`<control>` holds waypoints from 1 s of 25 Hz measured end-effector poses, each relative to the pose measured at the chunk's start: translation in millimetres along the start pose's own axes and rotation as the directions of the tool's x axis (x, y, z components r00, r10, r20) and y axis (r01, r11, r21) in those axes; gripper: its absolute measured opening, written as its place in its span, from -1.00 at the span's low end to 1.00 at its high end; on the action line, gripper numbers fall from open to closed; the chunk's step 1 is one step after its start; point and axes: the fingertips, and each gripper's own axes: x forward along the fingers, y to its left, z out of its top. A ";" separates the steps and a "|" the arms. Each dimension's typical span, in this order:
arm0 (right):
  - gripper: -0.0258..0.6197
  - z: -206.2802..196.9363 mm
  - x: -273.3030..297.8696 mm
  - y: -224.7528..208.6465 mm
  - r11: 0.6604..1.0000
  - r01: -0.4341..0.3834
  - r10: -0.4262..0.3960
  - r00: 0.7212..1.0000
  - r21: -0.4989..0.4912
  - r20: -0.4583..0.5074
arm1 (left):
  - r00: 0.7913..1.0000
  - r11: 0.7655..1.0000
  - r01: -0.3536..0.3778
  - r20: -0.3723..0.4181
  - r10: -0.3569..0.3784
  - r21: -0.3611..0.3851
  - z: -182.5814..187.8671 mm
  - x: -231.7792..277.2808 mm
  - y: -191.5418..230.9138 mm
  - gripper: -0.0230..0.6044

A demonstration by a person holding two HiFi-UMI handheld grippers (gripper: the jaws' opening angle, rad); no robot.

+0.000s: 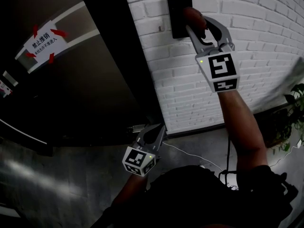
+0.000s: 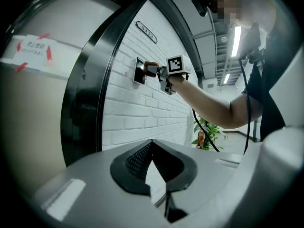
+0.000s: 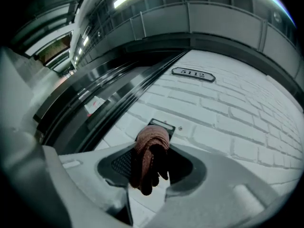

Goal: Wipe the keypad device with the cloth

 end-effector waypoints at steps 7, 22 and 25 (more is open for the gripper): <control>-0.47 -4.3 6.1 56.3 0.995 -0.095 0.095 0.995 0.021 -0.001 | 1.000 1.000 -0.006 0.003 0.006 0.004 -1.3 -4.3 0.3 -0.87; -0.47 -18.3 26.6 60.6 0.991 -0.107 0.111 0.993 0.084 -0.045 | 0.999 0.999 -0.037 0.019 0.037 0.007 -1.0 -13.1 6.8 -0.87; -0.47 -19.6 27.5 61.1 0.991 -0.108 0.113 0.992 0.078 -0.051 | 0.999 1.000 -0.030 0.013 0.030 0.001 -2.2 -12.4 5.0 -0.87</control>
